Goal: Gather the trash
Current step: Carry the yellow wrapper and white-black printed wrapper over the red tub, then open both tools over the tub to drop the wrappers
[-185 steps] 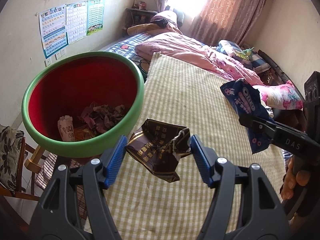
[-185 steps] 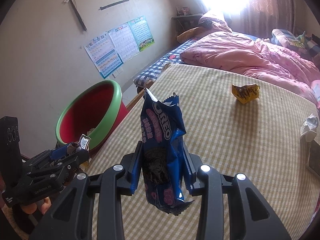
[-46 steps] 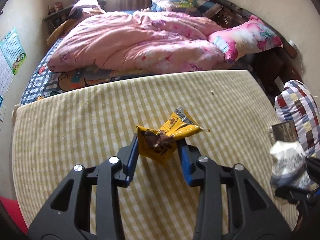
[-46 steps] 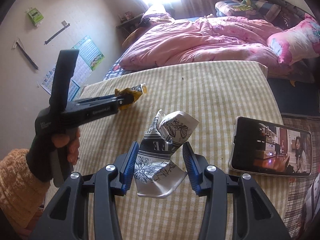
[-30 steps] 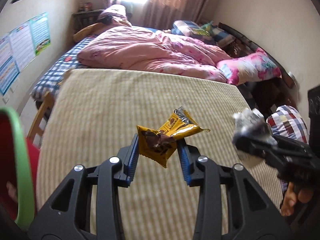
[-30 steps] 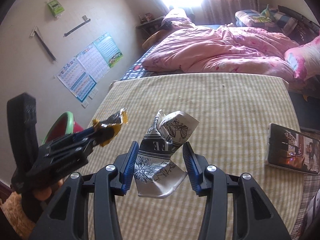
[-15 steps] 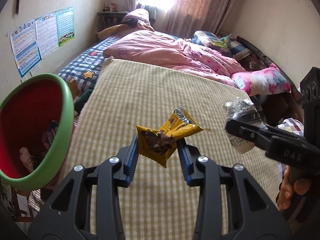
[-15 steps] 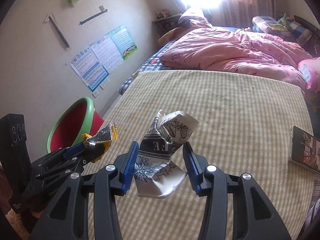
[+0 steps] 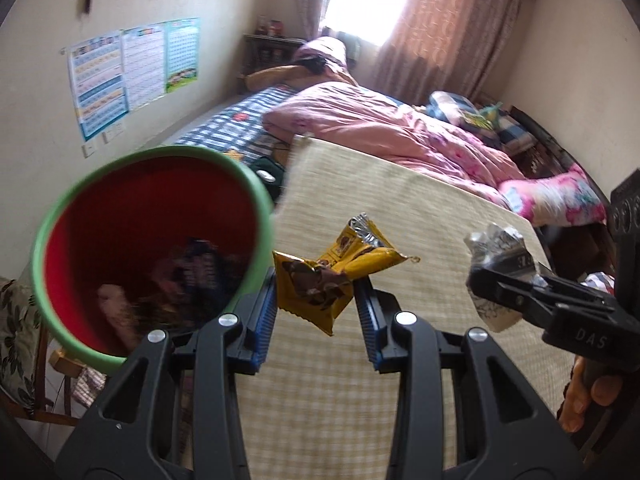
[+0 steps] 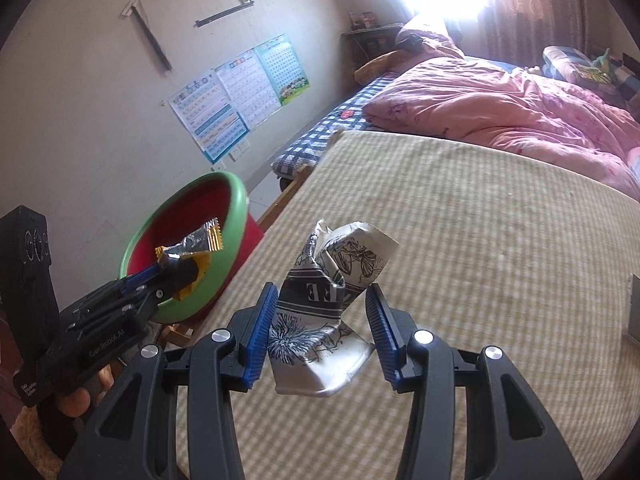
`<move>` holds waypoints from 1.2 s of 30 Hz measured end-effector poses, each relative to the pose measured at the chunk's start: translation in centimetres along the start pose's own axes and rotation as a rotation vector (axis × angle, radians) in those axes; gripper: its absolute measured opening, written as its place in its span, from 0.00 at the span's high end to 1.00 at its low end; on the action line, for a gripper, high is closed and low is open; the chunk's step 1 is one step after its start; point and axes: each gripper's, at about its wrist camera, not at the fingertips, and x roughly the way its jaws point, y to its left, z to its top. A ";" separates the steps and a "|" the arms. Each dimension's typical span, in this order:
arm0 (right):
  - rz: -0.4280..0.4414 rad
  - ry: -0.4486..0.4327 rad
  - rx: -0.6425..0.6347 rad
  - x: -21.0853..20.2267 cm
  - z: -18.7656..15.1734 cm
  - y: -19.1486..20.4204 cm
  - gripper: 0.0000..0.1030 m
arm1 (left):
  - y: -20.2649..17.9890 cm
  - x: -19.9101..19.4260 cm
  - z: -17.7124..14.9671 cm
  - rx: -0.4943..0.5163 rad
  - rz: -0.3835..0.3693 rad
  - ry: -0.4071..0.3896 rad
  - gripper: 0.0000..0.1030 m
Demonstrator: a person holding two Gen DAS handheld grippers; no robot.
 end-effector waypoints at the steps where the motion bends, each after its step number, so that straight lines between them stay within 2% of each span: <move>1: 0.005 0.002 -0.005 0.3 0.1 0.5 0.56 | 1.0 -0.2 0.1 -0.009 0.012 -0.005 0.65; 6: 0.027 0.007 -0.042 2.2 1.1 3.8 0.56 | 5.4 -0.6 0.8 -0.043 0.057 -0.013 0.65; 13: 0.051 0.007 -0.074 5.0 3.0 8.1 0.56 | 9.6 -0.5 1.9 -0.062 0.084 -0.016 0.65; 26: 0.075 0.007 -0.113 9.5 5.9 13.5 0.56 | 14.2 0.4 2.7 -0.058 0.079 0.006 0.65; 27: 0.080 0.008 -0.115 9.9 6.1 13.9 0.56 | 14.4 0.5 2.8 -0.056 0.083 0.007 0.63; 29: 0.094 0.011 -0.110 10.4 6.3 14.4 0.45 | 14.8 0.4 2.9 -0.060 0.095 0.000 0.50; 30: 0.099 0.006 -0.105 10.5 6.3 14.6 0.37 | 15.1 0.4 2.9 -0.067 0.101 -0.010 0.40; 33: 0.104 -0.004 -0.105 10.6 6.4 15.0 0.33 | 15.8 0.1 2.9 -0.077 0.113 -0.023 0.35; 36: 0.094 -0.014 -0.105 10.4 6.5 15.0 0.24 | 16.1 -0.1 3.0 -0.085 0.126 -0.038 0.28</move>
